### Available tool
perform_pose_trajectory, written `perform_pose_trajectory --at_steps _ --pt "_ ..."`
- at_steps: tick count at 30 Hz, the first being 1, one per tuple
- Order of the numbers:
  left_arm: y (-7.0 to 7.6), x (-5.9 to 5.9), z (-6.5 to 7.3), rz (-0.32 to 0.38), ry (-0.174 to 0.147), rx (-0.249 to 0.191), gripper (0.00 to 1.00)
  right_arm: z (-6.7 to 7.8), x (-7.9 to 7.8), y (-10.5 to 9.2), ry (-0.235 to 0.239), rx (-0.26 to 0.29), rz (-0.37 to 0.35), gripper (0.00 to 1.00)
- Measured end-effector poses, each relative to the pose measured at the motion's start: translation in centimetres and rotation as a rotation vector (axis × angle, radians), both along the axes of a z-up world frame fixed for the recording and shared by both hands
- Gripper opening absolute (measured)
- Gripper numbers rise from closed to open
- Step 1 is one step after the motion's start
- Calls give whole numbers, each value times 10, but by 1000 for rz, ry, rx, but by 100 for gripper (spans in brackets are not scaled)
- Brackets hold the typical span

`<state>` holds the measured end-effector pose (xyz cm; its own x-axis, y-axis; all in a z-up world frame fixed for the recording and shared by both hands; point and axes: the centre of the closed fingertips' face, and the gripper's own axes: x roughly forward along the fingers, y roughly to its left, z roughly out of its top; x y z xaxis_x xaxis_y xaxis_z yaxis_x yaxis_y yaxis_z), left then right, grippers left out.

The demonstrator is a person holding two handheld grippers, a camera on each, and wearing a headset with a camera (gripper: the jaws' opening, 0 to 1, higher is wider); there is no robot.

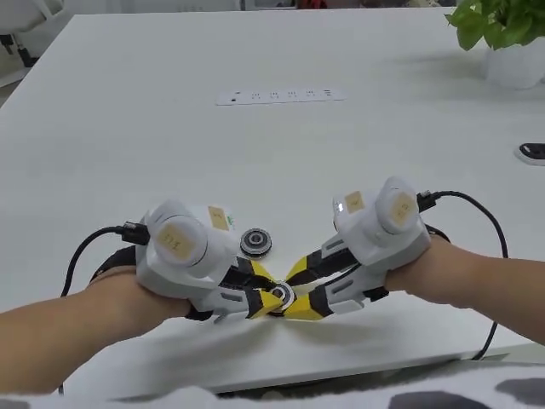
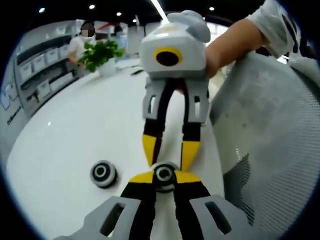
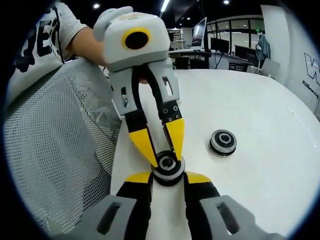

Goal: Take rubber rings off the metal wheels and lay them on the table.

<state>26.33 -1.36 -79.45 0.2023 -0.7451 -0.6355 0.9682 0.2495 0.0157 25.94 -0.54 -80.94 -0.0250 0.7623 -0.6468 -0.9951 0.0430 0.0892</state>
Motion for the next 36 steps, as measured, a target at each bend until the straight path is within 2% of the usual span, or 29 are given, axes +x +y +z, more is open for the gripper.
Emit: perform_pose_trajectory --at_steps 11,14,19,22,27,30,36 --pt "1 0 0 2 1 -4 13 -1 1 -6 21 -14 -14 15" --pt "1 0 0 3 1 -5 13 -2 2 -8 52 -10 -37 11" --pt "1 0 0 4 1 -6 13 -3 1 -9 66 -16 -44 9" --pt "1 0 0 3 -1 -6 13 -3 2 -12 97 -11 -68 3" --pt "1 0 0 4 -2 -5 13 -3 2 -12 113 -12 -82 2" --pt "1 0 0 2 -5 0 13 -2 4 -12 160 3 -120 0" --pt "1 0 0 -2 -13 8 13 -1 4 -13 202 11 -149 0"
